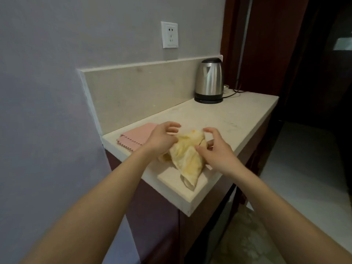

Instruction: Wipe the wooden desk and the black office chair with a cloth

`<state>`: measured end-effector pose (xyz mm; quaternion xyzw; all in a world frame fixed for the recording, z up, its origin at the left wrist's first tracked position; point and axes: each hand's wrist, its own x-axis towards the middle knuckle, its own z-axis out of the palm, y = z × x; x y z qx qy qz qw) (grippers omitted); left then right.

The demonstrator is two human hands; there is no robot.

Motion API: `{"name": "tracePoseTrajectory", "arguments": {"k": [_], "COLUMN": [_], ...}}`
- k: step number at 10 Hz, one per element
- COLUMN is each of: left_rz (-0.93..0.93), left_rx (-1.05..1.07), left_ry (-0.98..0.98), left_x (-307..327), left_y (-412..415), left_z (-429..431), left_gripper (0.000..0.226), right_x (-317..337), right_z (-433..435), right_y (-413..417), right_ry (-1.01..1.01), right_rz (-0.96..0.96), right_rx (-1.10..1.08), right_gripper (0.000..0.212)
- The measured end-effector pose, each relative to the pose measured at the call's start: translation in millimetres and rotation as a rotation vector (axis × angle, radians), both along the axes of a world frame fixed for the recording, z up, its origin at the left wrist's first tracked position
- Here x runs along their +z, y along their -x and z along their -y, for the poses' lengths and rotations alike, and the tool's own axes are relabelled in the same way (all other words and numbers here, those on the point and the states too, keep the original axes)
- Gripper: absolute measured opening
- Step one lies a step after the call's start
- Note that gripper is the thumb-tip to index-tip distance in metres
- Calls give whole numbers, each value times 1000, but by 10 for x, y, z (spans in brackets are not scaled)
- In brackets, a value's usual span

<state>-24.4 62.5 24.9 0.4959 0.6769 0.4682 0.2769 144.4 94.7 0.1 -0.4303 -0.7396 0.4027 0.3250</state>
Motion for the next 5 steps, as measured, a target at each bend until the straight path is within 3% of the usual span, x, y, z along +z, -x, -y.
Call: {"name": "tracePoseTrajectory", "arguments": {"k": [1,2,3,4,5], "left_rz": [-322,-382,-676,-839,-731], "left_rx": [108,156,15,-8,114], "left_ry": [-82,-127,102,208,79], "left_x": [2,14,-107,-256,-319], "left_y": [30,2,-90,-174,-199], "left_z": [37,103,219,455,945], "left_gripper": [24,21,39,49,51], "right_x": [-6,22,-41,-20,143], "right_z": [-173,-203,-171,-120,141], "right_y": [-188,-229,-185,-140,28], "right_ry": [-544,-715,-710,-720,-914], "right_rz": [343,464,717,745,626], "right_rx": [-23,133,412,379,268], "right_gripper": [39,52,60,55,41]}}
